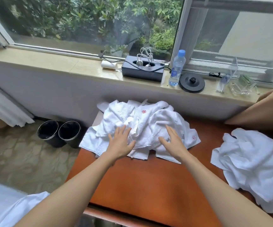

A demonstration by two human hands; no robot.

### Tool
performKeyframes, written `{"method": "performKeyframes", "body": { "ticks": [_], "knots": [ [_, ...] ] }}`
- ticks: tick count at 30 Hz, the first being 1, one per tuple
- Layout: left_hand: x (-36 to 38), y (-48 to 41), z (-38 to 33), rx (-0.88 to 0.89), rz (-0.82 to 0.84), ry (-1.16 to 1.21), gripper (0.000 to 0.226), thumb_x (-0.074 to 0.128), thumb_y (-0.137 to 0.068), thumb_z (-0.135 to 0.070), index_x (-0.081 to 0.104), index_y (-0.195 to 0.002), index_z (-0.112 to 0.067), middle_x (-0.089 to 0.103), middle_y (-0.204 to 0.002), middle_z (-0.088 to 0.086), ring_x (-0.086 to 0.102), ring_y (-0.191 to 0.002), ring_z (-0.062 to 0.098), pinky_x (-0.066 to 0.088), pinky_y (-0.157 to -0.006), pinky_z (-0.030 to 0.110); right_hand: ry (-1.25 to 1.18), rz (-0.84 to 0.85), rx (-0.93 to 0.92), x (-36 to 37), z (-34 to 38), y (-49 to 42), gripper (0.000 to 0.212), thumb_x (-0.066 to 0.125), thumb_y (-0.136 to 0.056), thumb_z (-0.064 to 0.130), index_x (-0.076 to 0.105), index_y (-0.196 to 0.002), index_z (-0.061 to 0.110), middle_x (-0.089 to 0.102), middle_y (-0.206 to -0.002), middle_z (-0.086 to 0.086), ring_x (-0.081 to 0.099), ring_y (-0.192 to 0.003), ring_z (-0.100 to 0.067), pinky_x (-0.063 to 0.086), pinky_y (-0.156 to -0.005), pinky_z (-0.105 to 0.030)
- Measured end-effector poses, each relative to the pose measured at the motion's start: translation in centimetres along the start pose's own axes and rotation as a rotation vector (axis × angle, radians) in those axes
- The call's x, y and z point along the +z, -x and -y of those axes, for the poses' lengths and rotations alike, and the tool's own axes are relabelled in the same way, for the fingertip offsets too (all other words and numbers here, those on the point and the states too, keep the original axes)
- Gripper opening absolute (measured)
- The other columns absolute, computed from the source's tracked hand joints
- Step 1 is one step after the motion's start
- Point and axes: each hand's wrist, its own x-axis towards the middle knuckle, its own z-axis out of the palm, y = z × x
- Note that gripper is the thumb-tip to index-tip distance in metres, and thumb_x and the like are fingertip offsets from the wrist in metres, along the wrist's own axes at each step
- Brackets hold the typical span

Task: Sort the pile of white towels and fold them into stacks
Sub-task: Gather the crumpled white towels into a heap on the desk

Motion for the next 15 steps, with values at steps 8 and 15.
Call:
{"method": "performKeyframes", "body": {
  "ticks": [8, 15],
  "knots": [
    [-1.0, -3.6, 0.9, -0.176, -0.001, 0.026, 0.072, 0.049, -0.102, -0.052, 0.022, -0.162, -0.025, 0.006, -0.172, 0.003, -0.001, -0.159, 0.027, 0.005, -0.123, 0.065, 0.188, 0.022, -0.005, -0.5, -2.1, -7.2, 0.082, 0.051, -0.098, 0.064, 0.018, -0.165, 0.029, 0.002, -0.174, 0.004, -0.016, -0.158, -0.012, -0.012, -0.124, -0.053],
    [-1.7, -9.7, 4.0, -0.242, -0.046, 0.038, 0.080, 0.050, -0.098, -0.061, 0.017, -0.163, -0.028, -0.002, -0.173, 0.006, -0.008, -0.158, 0.029, 0.003, -0.121, 0.068, 0.227, -0.126, 0.077, -1.7, -3.2, -12.2, 0.095, 0.056, -0.091, 0.072, 0.012, -0.165, 0.033, -0.008, -0.174, 0.002, -0.020, -0.157, -0.019, -0.010, -0.124, -0.058]
  ]
}}
